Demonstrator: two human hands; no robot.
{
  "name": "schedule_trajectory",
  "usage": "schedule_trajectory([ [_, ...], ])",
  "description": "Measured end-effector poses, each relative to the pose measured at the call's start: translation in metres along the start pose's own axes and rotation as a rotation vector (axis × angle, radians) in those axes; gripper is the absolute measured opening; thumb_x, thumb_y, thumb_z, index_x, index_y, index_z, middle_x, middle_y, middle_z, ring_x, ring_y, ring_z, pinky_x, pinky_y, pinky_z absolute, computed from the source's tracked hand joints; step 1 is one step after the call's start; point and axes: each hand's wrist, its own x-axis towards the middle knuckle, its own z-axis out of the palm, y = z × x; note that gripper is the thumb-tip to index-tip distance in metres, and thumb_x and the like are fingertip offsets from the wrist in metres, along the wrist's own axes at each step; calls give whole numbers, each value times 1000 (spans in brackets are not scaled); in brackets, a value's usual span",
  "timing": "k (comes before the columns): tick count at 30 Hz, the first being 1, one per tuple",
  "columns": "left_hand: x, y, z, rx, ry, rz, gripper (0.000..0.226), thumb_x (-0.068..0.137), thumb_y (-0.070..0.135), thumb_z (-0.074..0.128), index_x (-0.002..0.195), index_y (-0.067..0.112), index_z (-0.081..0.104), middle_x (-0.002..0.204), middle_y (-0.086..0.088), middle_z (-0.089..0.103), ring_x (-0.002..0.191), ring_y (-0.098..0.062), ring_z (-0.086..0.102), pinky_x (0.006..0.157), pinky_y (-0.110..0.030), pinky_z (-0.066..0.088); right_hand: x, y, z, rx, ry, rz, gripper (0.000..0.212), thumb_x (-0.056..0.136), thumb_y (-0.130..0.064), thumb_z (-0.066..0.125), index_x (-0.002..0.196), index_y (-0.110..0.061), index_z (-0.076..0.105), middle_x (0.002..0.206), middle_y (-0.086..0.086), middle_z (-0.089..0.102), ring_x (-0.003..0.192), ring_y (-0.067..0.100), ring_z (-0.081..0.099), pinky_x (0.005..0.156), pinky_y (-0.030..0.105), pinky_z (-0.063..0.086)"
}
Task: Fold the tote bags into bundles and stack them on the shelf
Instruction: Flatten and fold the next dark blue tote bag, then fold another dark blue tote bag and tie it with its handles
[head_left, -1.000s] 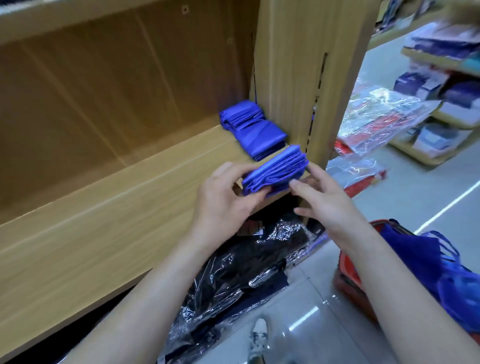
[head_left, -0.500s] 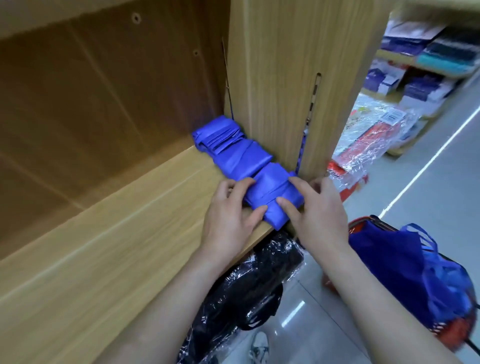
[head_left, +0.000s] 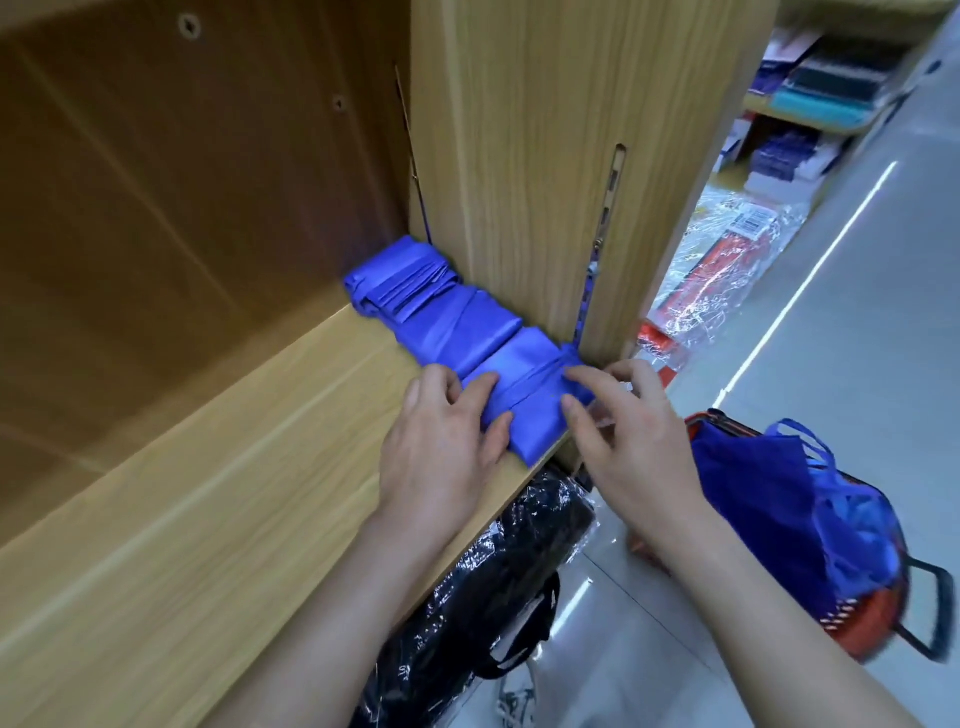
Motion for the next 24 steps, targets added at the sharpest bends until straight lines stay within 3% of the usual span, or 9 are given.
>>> schedule_trajectory([
  [3, -2, 6, -11, -116, -2, -9, 33, 88, 43, 55, 113, 24, 65, 93, 1, 50, 81, -23, 57, 61, -34, 51, -4, 9, -26, 80, 9, 6, 21, 95, -28, 56, 109, -20, 69, 96, -4, 56, 74, 11, 59, 68, 36, 52],
  [7, -6, 25, -22, -260, 21, 92, 21, 87, 31, 53, 95, 25, 71, 82, 7, 59, 69, -19, 59, 61, -35, 52, -12, 38, -63, -81, -86, 44, 16, 94, -26, 57, 100, -22, 71, 86, -9, 62, 78, 11, 58, 73, 34, 48],
  [11, -22, 68, -9, -405, -142, 218, 17, 86, 25, 53, 92, 27, 69, 77, 9, 64, 66, -12, 58, 59, -32, 50, -30, 77, -99, -274, -386, 226, 15, 93, -28, 55, 100, -32, 68, 88, -10, 66, 86, 13, 60, 76, 36, 49],
  [13, -34, 93, 13, -488, -267, 225, 19, 84, 24, 52, 94, 27, 68, 80, 9, 67, 69, -9, 61, 61, -31, 51, -45, 99, -116, -324, -455, 330, 15, 92, -29, 55, 98, -33, 68, 85, -10, 66, 84, 15, 61, 75, 38, 50],
  [18, -56, 149, 88, -498, -576, 191, 25, 81, 25, 52, 94, 23, 74, 89, 7, 73, 83, -9, 65, 78, -29, 49, -92, 166, -160, -297, -388, 570, 15, 91, -21, 58, 98, -27, 70, 73, -10, 63, 75, 11, 57, 74, 37, 50],
  [21, -58, 182, 131, -456, -690, 181, 18, 85, 16, 59, 92, 21, 75, 89, 4, 74, 83, -11, 63, 75, -21, 43, -119, 217, -184, -283, -325, 696, 17, 90, -20, 59, 100, -27, 71, 87, -6, 66, 85, 14, 60, 76, 30, 45],
  [24, -52, 217, 176, -356, -767, 171, 21, 87, 17, 58, 98, 23, 75, 96, 5, 73, 91, -13, 64, 79, -22, 41, -136, 273, -205, -301, -238, 816, 24, 89, -20, 60, 110, -26, 70, 105, 2, 66, 99, 23, 61, 83, 32, 45],
])
